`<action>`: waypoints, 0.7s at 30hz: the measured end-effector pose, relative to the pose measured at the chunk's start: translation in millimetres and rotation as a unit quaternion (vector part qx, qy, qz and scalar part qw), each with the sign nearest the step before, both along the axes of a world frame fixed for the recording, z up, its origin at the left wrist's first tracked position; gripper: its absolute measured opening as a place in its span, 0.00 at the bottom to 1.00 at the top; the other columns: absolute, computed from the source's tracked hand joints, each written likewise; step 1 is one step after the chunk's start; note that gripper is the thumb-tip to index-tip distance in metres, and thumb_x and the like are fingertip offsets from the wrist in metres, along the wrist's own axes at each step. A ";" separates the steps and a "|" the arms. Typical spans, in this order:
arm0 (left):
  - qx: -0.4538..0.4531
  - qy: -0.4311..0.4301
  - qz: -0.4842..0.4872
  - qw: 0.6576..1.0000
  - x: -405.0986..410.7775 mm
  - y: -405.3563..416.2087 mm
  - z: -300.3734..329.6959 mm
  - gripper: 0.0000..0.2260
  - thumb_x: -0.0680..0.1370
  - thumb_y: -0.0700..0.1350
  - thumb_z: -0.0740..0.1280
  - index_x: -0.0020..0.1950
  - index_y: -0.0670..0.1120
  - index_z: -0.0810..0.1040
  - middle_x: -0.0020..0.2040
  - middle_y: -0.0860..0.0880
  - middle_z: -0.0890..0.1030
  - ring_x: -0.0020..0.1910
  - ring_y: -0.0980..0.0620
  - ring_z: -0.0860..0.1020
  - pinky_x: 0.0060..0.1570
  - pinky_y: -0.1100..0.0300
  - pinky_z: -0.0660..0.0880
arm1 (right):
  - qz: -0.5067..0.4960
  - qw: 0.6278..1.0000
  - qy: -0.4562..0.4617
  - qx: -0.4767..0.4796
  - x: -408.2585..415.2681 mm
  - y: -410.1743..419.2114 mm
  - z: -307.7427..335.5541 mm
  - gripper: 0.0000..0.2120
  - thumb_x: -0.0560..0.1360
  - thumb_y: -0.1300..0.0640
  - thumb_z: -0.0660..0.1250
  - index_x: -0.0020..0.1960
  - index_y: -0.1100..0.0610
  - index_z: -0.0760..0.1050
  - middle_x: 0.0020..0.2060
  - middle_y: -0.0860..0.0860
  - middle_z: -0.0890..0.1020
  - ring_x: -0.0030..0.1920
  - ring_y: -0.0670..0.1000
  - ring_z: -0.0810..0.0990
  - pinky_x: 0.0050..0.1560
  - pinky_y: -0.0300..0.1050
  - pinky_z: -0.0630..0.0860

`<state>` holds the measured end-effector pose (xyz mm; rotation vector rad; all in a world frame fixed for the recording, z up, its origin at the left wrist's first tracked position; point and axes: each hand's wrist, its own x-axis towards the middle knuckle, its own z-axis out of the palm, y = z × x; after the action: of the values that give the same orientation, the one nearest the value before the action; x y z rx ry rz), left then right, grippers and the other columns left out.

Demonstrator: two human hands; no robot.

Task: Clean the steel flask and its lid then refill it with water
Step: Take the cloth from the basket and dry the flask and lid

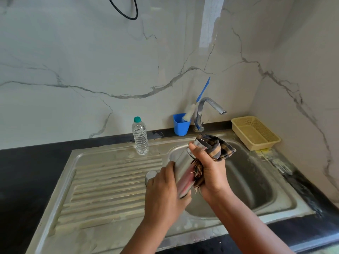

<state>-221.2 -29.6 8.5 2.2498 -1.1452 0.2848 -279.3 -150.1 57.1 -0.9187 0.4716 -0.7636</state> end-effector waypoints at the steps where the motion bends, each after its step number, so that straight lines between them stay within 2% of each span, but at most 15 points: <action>1: -0.001 0.057 -0.025 0.998 3.6 1.6 3.6 0.36 0.62 0.59 0.75 0.65 0.54 0.63 0.50 0.54 0.79 0.45 0.53 0.80 0.42 0.57 0.77 | 0.037 0.999 0.013 0.003 -1.1 -4.7 0.2 0.21 0.64 0.56 0.79 0.53 0.62 0.78 0.46 0.60 0.81 0.48 0.58 0.81 0.56 0.59 0.78; 2: -0.003 0.161 -0.073 0.984 8.6 5.2 7.4 0.35 0.62 0.57 0.76 0.63 0.56 0.63 0.52 0.56 0.79 0.46 0.56 0.79 0.43 0.58 0.78 | 0.086 0.996 0.026 0.014 -3.0 -10.3 0.4 0.28 0.61 0.53 0.79 0.56 0.65 0.78 0.48 0.61 0.81 0.49 0.58 0.81 0.55 0.57 0.78; 3: -0.005 0.301 -0.144 0.943 13.1 8.6 8.9 0.34 0.62 0.56 0.77 0.63 0.58 0.63 0.53 0.56 0.78 0.49 0.57 0.80 0.46 0.58 0.78 | 0.143 0.989 0.032 0.024 -5.9 -15.6 0.5 0.33 0.59 0.51 0.80 0.58 0.66 0.78 0.51 0.63 0.81 0.51 0.58 0.82 0.55 0.55 0.78; 4: -0.015 0.433 -0.216 0.875 14.9 11.7 10.4 0.36 0.62 0.53 0.78 0.65 0.57 0.63 0.55 0.54 0.79 0.52 0.56 0.80 0.50 0.57 0.79 | 0.196 0.980 0.027 0.030 -9.3 -19.8 1.0 0.35 0.58 0.49 0.80 0.59 0.67 0.78 0.52 0.64 0.81 0.52 0.58 0.82 0.55 0.55 0.79; 5: -0.022 0.519 -0.260 0.814 15.3 14.1 9.0 0.38 0.63 0.51 0.78 0.68 0.55 0.63 0.58 0.52 0.79 0.56 0.53 0.80 0.53 0.55 0.78 | 0.234 0.972 0.014 0.035 -12.1 -22.7 0.6 0.36 0.57 0.48 0.81 0.59 0.67 0.77 0.54 0.64 0.81 0.53 0.59 0.82 0.55 0.55 0.79; 6: -0.024 0.563 -0.283 0.776 14.8 15.7 6.7 0.40 0.63 0.50 0.78 0.71 0.54 0.62 0.60 0.50 0.78 0.58 0.51 0.80 0.55 0.53 0.78 | 0.252 0.967 -0.001 0.040 -13.5 -24.8 -0.3 0.38 0.57 0.49 0.81 0.61 0.68 0.76 0.54 0.65 0.80 0.53 0.60 0.81 0.54 0.55 0.79; 7: -0.019 0.570 -0.283 0.771 13.6 15.4 4.3 0.42 0.64 0.50 0.79 0.72 0.54 0.61 0.62 0.51 0.78 0.60 0.51 0.80 0.57 0.52 0.78 | 0.256 0.966 -0.010 0.040 -13.8 -25.1 -0.9 0.40 0.57 0.50 0.81 0.62 0.69 0.74 0.54 0.66 0.79 0.53 0.60 0.81 0.53 0.54 0.79; 8: -0.014 0.551 -0.265 0.791 12.8 14.2 2.7 0.43 0.63 0.53 0.79 0.72 0.56 0.59 0.62 0.55 0.77 0.60 0.54 0.79 0.59 0.51 0.78 | 0.239 0.970 -0.014 0.032 -12.9 -24.4 -1.4 0.39 0.57 0.50 0.81 0.61 0.69 0.74 0.54 0.66 0.79 0.53 0.60 0.81 0.52 0.54 0.80; 10: -0.031 0.455 -0.199 0.867 9.7 12.6 0.4 0.43 0.62 0.60 0.80 0.69 0.62 0.58 0.59 0.64 0.76 0.59 0.60 0.79 0.59 0.51 0.77 | 0.154 0.988 -0.010 0.003 -9.2 -21.2 -3.7 0.31 0.60 0.54 0.79 0.57 0.68 0.76 0.52 0.65 0.80 0.51 0.60 0.82 0.51 0.54 0.81; 12: -0.051 0.324 -0.123 0.937 4.1 12.8 1.3 0.41 0.60 0.66 0.79 0.65 0.63 0.59 0.56 0.64 0.76 0.54 0.62 0.78 0.51 0.59 0.78 | 0.061 0.998 0.003 -0.012 -6.5 -15.7 -7.7 0.21 0.64 0.58 0.77 0.53 0.65 0.78 0.47 0.62 0.81 0.48 0.60 0.81 0.53 0.57 0.79; 14: -0.024 0.216 -0.073 0.973 -3.2 10.8 0.8 0.41 0.60 0.68 0.77 0.64 0.62 0.58 0.54 0.64 0.73 0.49 0.61 0.77 0.41 0.66 0.74 | 0.030 0.999 -0.003 -0.022 -6.0 -7.4 -13.0 0.14 0.66 0.61 0.76 0.50 0.61 0.79 0.44 0.59 0.81 0.46 0.58 0.81 0.54 0.58 0.78; 16: -0.023 0.229 -0.068 0.971 -3.1 8.8 -2.8 0.37 0.62 0.62 0.79 0.59 0.63 0.56 0.52 0.61 0.73 0.47 0.59 0.78 0.41 0.62 0.76 | 0.051 0.997 0.006 -0.062 -6.6 -1.2 -14.3 0.15 0.66 0.62 0.76 0.51 0.62 0.79 0.44 0.59 0.82 0.46 0.57 0.81 0.52 0.56 0.78; 17: -0.033 0.287 -0.081 0.954 -0.5 9.1 -3.0 0.36 0.62 0.58 0.79 0.57 0.63 0.56 0.53 0.60 0.75 0.47 0.58 0.79 0.44 0.58 0.78 | 0.077 0.994 0.011 -0.079 -7.1 -0.6 -13.5 0.17 0.66 0.61 0.77 0.53 0.64 0.79 0.45 0.60 0.82 0.47 0.58 0.81 0.53 0.56 0.78; 19: -0.059 0.442 -0.147 0.883 5.6 12.4 -1.7 0.39 0.61 0.53 0.79 0.60 0.65 0.56 0.54 0.57 0.79 0.51 0.57 0.81 0.51 0.54 0.80 | 0.151 0.985 0.009 -0.078 -6.6 -5.4 -11.0 0.29 0.63 0.56 0.80 0.58 0.69 0.76 0.50 0.65 0.81 0.51 0.61 0.80 0.55 0.58 0.77; 21: -0.106 0.547 -0.216 0.802 3.8 14.0 -0.6 0.42 0.61 0.48 0.78 0.65 0.62 0.55 0.54 0.55 0.83 0.54 0.55 0.82 0.51 0.57 0.79 | 0.217 0.975 0.004 -0.052 -6.6 -11.1 -6.9 0.40 0.61 0.47 0.81 0.63 0.71 0.73 0.57 0.68 0.79 0.56 0.62 0.80 0.58 0.57 0.78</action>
<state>-217.3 -15.6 7.9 1.4289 -0.8260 -0.9222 -286.0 -161.2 50.2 -1.0758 0.2247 -0.3889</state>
